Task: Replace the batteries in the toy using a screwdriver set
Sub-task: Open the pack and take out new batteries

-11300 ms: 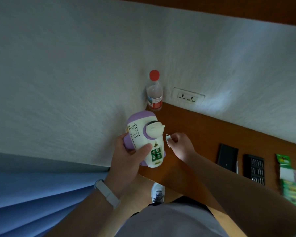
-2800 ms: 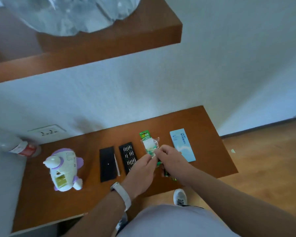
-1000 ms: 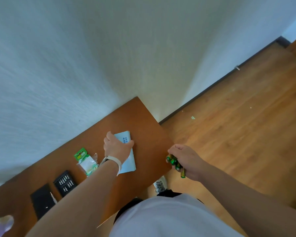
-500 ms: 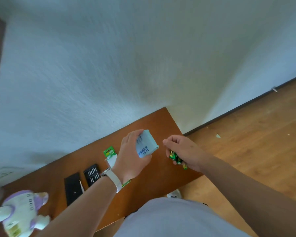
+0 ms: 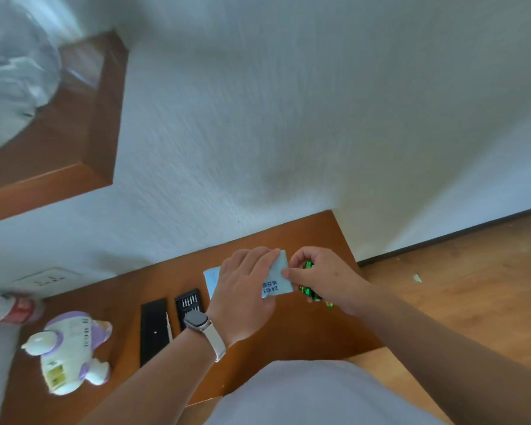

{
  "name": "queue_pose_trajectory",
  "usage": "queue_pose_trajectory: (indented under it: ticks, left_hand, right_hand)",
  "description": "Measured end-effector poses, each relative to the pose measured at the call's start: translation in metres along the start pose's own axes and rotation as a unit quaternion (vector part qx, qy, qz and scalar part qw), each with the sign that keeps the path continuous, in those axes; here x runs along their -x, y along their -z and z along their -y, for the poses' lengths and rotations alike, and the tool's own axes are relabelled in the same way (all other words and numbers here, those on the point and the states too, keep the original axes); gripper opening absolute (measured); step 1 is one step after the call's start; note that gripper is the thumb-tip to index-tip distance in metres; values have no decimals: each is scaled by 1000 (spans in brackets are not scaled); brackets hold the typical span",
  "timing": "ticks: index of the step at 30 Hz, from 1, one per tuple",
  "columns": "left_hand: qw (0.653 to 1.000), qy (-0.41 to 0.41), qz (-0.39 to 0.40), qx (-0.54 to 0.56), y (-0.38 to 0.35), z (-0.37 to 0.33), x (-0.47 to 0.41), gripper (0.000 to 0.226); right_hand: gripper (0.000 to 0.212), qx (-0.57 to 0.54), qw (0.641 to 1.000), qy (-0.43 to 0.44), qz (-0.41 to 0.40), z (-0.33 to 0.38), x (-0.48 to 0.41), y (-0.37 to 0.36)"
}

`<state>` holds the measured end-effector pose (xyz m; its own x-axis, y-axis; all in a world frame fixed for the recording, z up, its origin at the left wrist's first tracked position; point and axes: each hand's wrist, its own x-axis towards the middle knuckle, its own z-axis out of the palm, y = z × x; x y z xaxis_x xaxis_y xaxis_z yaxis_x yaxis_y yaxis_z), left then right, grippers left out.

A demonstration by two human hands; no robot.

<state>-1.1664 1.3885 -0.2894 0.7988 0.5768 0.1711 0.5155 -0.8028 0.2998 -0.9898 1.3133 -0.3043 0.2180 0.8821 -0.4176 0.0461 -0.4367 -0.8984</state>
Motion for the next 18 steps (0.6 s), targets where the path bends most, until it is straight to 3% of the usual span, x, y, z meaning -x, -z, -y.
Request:
queue_pose_trajectory:
  ticks: [11, 18]
  left_hand:
    - [998, 6, -38, -42, 0, -3, 0, 77]
    - [998, -19, -59, -17, -8, -3, -4, 82]
  right_hand:
    - [21, 7, 1000, -15, -1, 3, -11, -2]
    - [24, -15, 999, -21, 38, 4, -11, 11]
